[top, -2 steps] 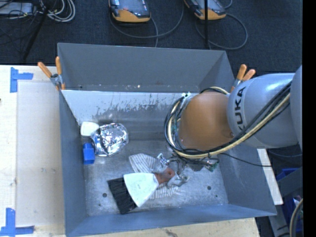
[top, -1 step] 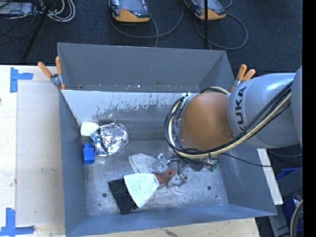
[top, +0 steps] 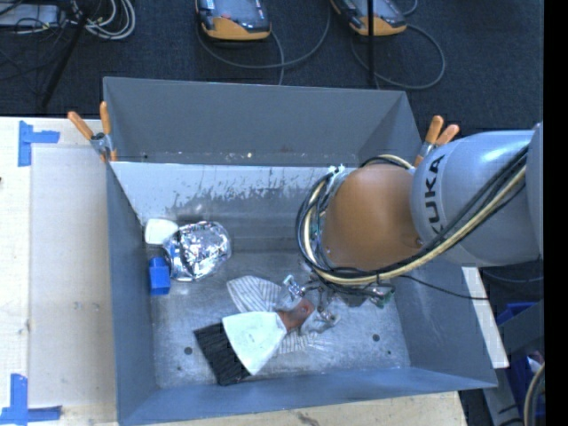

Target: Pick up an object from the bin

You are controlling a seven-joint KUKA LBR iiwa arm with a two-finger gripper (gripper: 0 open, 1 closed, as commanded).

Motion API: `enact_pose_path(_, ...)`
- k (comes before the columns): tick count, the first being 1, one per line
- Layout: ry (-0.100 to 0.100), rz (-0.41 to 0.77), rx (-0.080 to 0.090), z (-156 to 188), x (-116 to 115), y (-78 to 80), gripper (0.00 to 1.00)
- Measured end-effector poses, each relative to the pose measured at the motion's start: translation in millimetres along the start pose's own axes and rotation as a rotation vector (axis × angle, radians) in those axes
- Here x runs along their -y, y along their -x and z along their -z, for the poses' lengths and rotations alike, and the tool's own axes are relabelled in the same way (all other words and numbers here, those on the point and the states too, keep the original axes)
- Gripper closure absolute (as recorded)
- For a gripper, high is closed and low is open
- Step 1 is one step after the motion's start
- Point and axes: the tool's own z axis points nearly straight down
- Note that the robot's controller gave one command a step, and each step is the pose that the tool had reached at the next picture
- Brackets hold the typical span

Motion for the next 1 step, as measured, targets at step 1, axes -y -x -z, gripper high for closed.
enact_pose_path(1, 0.0, 0.0, 0.002, 2.9, -0.8, 0.4, 1.0)
